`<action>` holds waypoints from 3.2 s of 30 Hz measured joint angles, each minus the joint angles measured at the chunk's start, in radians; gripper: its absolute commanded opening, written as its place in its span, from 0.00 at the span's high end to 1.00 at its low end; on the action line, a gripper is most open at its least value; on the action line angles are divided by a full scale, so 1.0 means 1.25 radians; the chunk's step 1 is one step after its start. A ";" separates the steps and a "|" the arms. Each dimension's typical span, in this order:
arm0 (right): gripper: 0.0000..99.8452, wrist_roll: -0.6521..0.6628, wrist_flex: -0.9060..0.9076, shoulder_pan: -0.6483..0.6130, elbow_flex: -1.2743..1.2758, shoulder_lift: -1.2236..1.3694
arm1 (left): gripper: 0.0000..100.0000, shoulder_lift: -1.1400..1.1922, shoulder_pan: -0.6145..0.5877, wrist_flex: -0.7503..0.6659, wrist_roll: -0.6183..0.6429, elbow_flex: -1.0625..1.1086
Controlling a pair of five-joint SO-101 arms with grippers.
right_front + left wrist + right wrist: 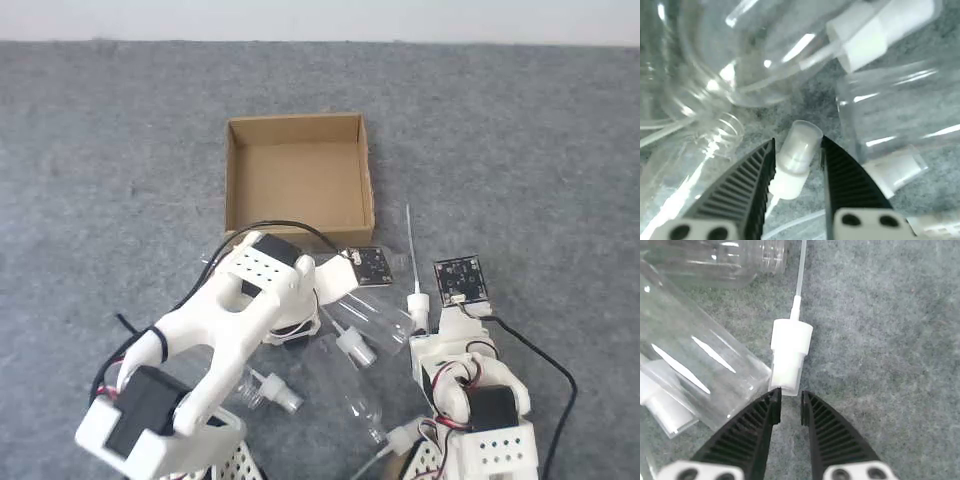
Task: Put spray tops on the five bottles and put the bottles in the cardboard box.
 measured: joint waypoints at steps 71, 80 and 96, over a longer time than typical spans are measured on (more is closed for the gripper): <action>0.96 0.000 0.000 -0.001 0.000 0.000 | 0.99 -0.147 -0.054 0.379 0.136 -0.384; 0.96 0.000 0.000 -0.001 0.000 0.000 | 0.99 -0.346 -0.223 0.382 0.135 -0.384; 0.96 0.000 0.000 -0.001 0.000 0.000 | 0.99 -0.469 -0.365 0.383 0.144 -0.384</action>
